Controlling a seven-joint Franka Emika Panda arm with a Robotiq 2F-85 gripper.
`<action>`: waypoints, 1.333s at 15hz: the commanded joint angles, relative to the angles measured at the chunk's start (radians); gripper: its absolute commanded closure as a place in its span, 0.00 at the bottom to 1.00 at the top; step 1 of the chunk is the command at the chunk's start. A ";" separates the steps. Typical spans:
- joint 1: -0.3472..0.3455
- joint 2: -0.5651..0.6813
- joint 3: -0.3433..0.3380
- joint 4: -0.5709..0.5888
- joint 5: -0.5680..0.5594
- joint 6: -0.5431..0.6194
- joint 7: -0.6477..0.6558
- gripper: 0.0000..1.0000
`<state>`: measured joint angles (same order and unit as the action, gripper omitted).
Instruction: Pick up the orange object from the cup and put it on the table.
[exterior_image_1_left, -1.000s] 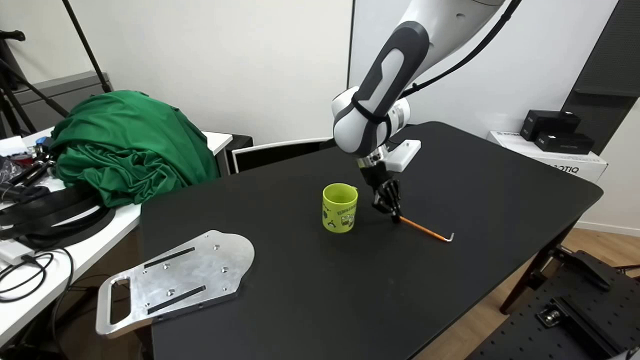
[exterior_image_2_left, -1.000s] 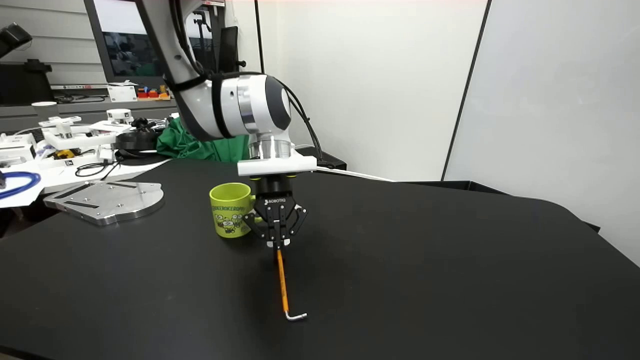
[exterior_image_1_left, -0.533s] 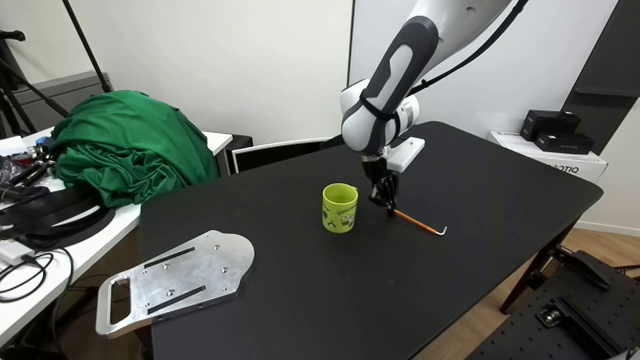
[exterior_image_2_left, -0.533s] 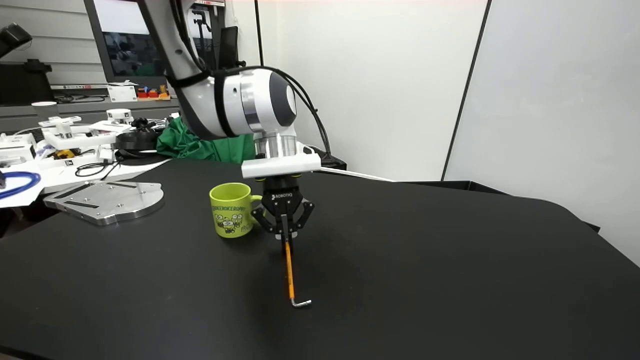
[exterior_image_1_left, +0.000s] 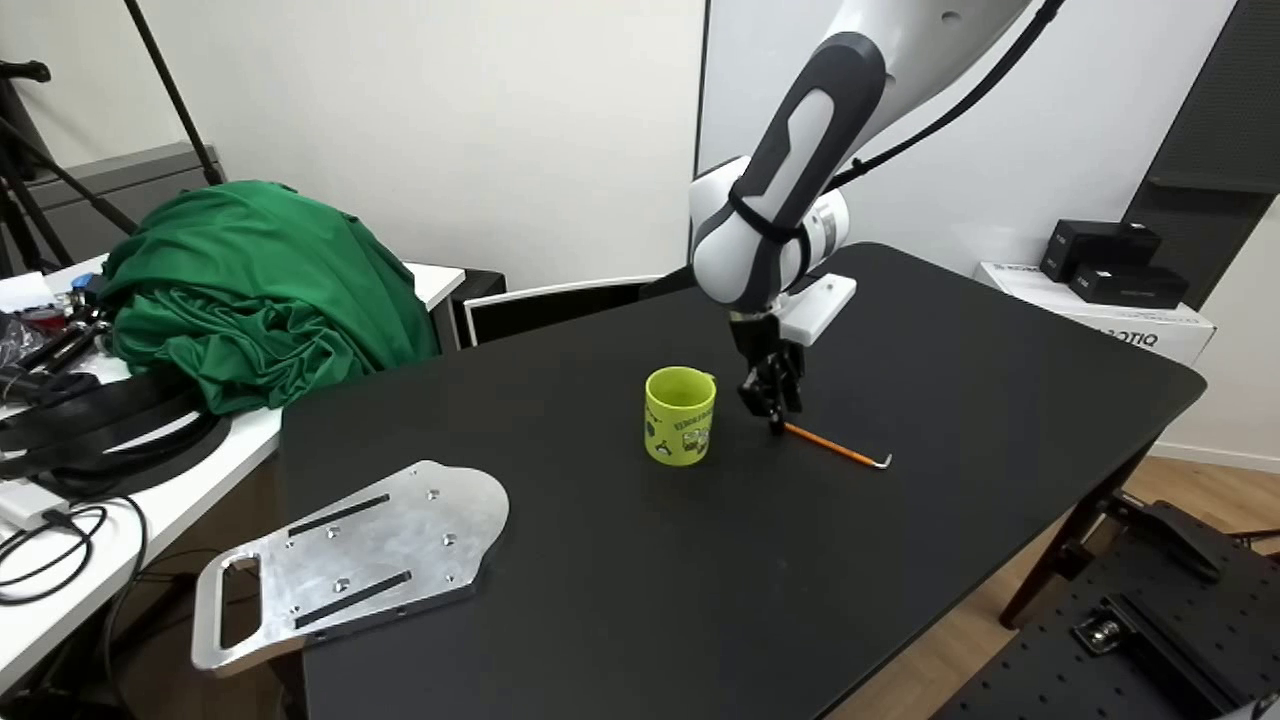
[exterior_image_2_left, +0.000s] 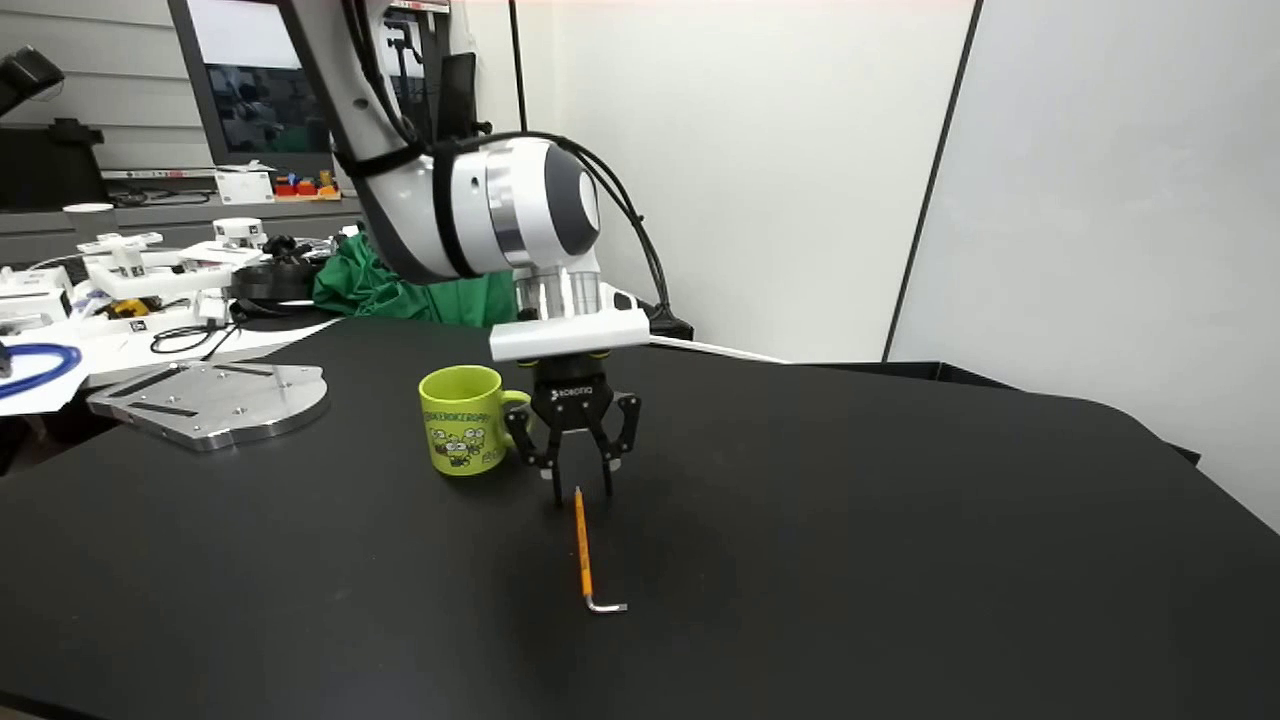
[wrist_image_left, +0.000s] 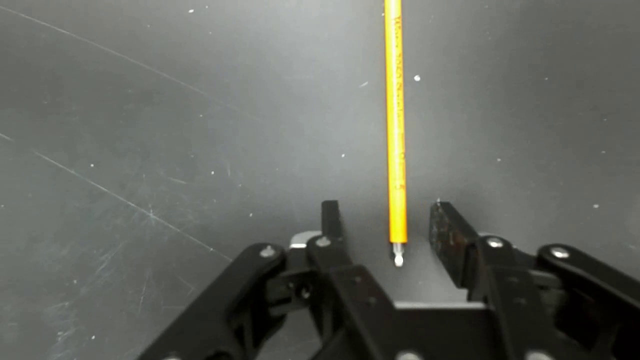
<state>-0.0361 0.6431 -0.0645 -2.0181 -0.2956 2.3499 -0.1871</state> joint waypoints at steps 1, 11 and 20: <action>-0.007 -0.066 0.014 -0.048 0.023 0.011 0.002 0.17; -0.019 -0.358 0.143 -0.048 0.237 -0.145 -0.205 0.00; 0.007 -0.411 0.150 -0.034 0.247 -0.199 -0.256 0.00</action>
<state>-0.0403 0.2318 0.0968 -2.0540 -0.0517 2.1525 -0.4409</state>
